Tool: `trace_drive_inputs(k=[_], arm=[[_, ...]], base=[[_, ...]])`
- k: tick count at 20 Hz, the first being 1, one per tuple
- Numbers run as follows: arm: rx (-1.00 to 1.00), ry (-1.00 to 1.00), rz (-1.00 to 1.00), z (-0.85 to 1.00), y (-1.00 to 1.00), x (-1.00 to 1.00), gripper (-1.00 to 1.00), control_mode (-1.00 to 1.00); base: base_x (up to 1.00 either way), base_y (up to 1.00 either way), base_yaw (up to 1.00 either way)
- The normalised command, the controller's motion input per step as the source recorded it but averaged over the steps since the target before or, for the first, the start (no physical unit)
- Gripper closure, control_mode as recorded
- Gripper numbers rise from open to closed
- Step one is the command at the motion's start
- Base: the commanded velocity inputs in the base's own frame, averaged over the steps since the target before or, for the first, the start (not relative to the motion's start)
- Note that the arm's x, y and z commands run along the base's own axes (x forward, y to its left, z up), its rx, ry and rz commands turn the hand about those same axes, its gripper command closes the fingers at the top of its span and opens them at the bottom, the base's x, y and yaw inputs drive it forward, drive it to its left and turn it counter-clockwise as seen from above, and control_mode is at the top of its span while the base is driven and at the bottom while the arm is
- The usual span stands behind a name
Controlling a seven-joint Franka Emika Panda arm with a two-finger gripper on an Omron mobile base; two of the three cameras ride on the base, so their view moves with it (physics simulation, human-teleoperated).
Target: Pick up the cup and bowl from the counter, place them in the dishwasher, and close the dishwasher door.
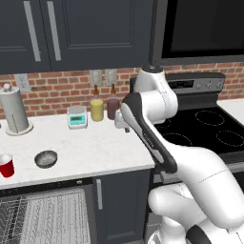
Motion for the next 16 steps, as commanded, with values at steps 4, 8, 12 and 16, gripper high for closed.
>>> trace_drive_inputs(k=[4, 8, 12, 16], arm=[[0.00, 0.00, 0.00, -0.39, 0.89, 0.46, -1.00, -1.00], [0.00, 0.00, 0.00, -0.41, 0.91, 0.75, -1.00, -1.00], [0.00, 0.00, 0.00, -0.38, 0.94, 0.84, -1.00, -1.00], [0.00, 0.00, 0.00, -0.26, 0.55, 0.42, -1.00, -1.00]], base=[[0.00, 0.00, 0.00], [0.00, 0.00, 0.00], [0.00, 0.00, 0.00], [0.00, 0.00, 0.00]])
